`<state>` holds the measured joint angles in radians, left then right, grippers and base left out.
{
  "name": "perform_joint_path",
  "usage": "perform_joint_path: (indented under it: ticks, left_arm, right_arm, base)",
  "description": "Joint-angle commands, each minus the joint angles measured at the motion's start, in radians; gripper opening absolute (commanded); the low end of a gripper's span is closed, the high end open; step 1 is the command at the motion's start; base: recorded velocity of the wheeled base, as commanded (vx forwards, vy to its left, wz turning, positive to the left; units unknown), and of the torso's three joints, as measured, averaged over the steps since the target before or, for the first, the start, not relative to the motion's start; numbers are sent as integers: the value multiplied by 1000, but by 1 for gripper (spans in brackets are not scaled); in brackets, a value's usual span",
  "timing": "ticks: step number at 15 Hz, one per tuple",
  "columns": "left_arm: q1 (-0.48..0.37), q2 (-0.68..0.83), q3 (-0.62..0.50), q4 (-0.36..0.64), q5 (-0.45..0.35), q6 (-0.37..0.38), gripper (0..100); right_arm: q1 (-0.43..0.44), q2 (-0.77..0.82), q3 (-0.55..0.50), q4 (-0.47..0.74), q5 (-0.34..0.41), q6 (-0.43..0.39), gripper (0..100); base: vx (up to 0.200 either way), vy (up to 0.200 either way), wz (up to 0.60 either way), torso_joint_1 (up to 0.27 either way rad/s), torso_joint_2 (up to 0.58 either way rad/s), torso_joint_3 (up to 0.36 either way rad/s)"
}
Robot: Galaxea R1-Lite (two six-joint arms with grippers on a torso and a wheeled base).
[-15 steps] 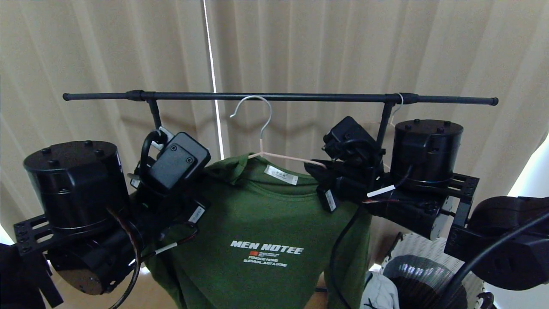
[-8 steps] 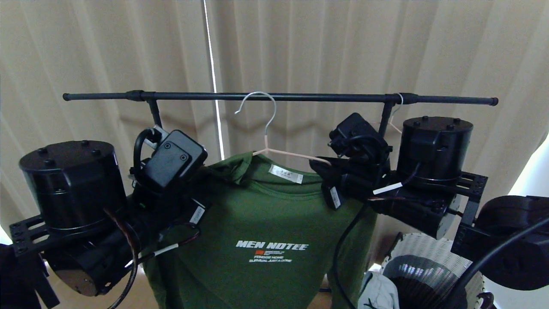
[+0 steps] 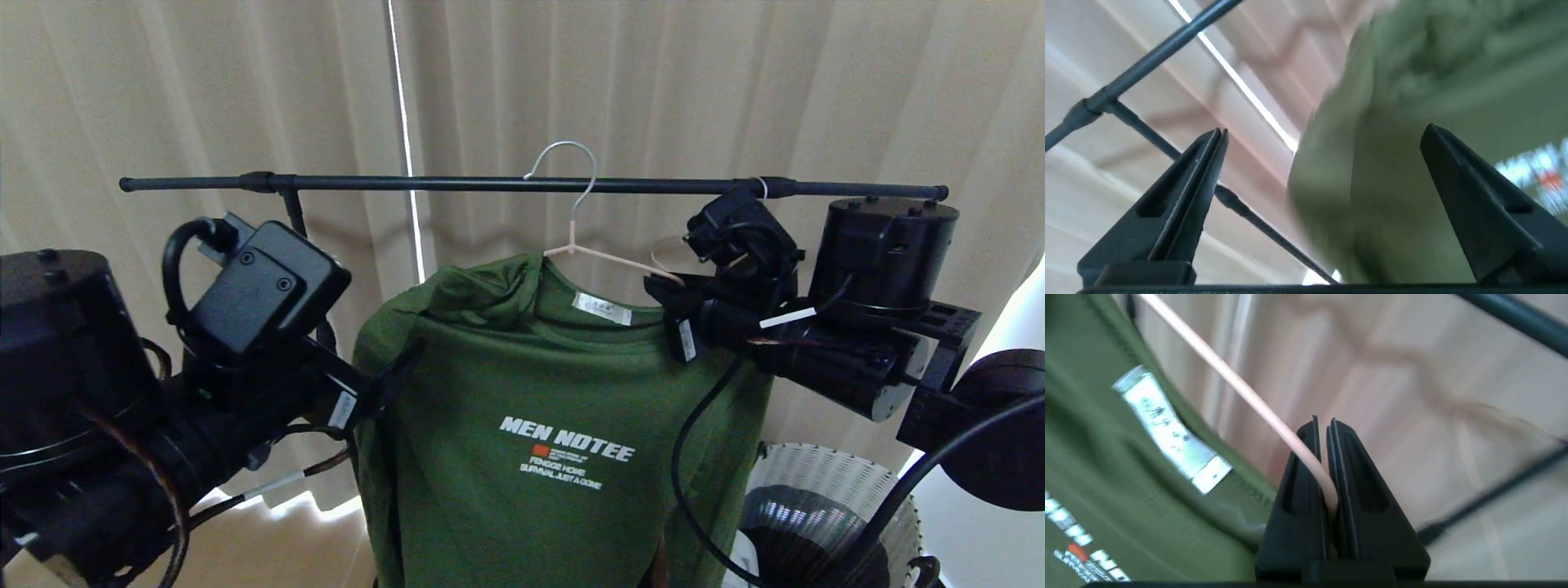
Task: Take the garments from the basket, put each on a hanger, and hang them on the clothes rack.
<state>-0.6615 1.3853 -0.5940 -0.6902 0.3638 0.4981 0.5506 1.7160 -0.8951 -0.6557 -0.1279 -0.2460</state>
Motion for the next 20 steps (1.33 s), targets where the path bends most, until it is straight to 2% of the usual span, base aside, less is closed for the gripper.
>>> perform_joint_path:
  ticks: [1,3,4,5,6,7,8,10,11,13,16,18,20]
  left_arm:
    - [-4,-108,-3,46,-2,-30,100]
    - [-1,-146,13,61,-2,-72,100]
    - [3,-190,22,118,-3,-99,100]
    - [11,-246,23,225,-17,-142,100]
    - [19,-259,23,258,-34,-158,100]
    - [83,-328,26,416,-227,-266,100]
    - [151,-350,42,451,-376,-309,100]
    - [307,-335,88,411,-580,-306,100]
    - [338,-301,109,371,-622,-299,100]
    - [401,-166,174,176,-634,-285,100]
    - [411,17,214,-78,-637,-256,100]
    - [411,64,209,-106,-637,-202,100]
    - [408,73,186,-106,-638,-196,100]
  right_arm:
    - [-40,-10,1,-1,2,-1,0]
    - [-57,-15,1,-1,4,-1,0]
    - [-60,-24,4,-1,4,-1,0]
    - [-61,-33,7,-1,4,-1,0]
    - [-61,-35,8,-1,4,-1,0]
    - [-61,-52,13,-1,5,-1,0]
    - [-61,-64,18,-1,7,-1,0]
    - [-61,-79,18,1,14,-1,0]
    - [-61,-85,18,-1,16,-1,0]
    - [-61,-111,18,1,17,-1,0]
    - [-60,-142,21,1,17,-1,0]
    - [-60,-164,25,1,19,-1,0]
    - [-54,-184,39,1,20,1,0]
  base:
    - [0,0,0,0,0,0]
    - [0,0,0,0,0,0]
    - [0,0,0,0,0,0]
    - [0,0,0,0,0,0]
    - [0,0,0,0,0,0]
    - [0,0,0,0,0,0]
    - [0,0,0,0,0,0]
    - [0,0,0,0,0,0]
    - [0,0,0,0,0,0]
    - [0,0,0,0,0,0]
    - [0,0,0,0,0,0]
    - [0,0,0,0,0,0]
    - [0,0,0,0,0,0]
